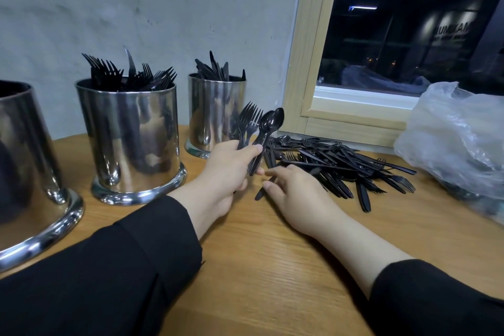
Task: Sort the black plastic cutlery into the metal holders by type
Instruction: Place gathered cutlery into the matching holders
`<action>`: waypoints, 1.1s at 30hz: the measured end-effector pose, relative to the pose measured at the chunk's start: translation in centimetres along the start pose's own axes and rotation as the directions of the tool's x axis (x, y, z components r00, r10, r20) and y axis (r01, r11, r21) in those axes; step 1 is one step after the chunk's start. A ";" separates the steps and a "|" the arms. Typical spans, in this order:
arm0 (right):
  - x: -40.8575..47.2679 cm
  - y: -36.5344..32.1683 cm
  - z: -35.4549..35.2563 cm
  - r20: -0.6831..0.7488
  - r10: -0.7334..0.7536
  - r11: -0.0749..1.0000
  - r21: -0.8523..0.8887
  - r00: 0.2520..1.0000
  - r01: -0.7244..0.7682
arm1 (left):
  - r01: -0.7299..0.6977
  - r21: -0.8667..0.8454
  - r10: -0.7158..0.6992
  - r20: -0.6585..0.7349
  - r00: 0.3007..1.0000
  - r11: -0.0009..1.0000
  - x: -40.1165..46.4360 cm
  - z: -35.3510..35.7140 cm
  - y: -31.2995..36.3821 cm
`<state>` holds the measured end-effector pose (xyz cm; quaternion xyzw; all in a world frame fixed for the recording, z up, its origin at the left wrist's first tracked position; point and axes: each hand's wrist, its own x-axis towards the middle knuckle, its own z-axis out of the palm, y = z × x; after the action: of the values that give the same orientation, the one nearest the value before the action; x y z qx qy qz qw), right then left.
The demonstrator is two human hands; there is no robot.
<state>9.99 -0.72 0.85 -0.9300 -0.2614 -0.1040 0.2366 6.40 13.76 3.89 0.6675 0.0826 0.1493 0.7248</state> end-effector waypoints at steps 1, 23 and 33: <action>0.1 -0.1 0.3 0.014 -0.003 0.999 -0.052 1.000 0.004 | 0.000 0.008 0.000 -0.002 1.000 1.000 0.1 0.1 -0.1; -0.5 -0.2 -1.7 -0.352 0.255 0.781 0.624 0.901 0.023 | -0.129 0.163 0.131 -0.005 0.991 0.978 -0.7 0.8 -0.4; -0.2 0.2 -1.0 -0.272 0.286 0.715 0.699 0.919 -0.016 | -0.219 0.135 0.208 0.092 0.974 0.966 -1.5 2.4 -1.0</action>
<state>9.87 -1.50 1.57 -0.7597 -0.1548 -0.1491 0.6138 5.83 10.95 3.02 0.7284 -0.0070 0.1945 0.6569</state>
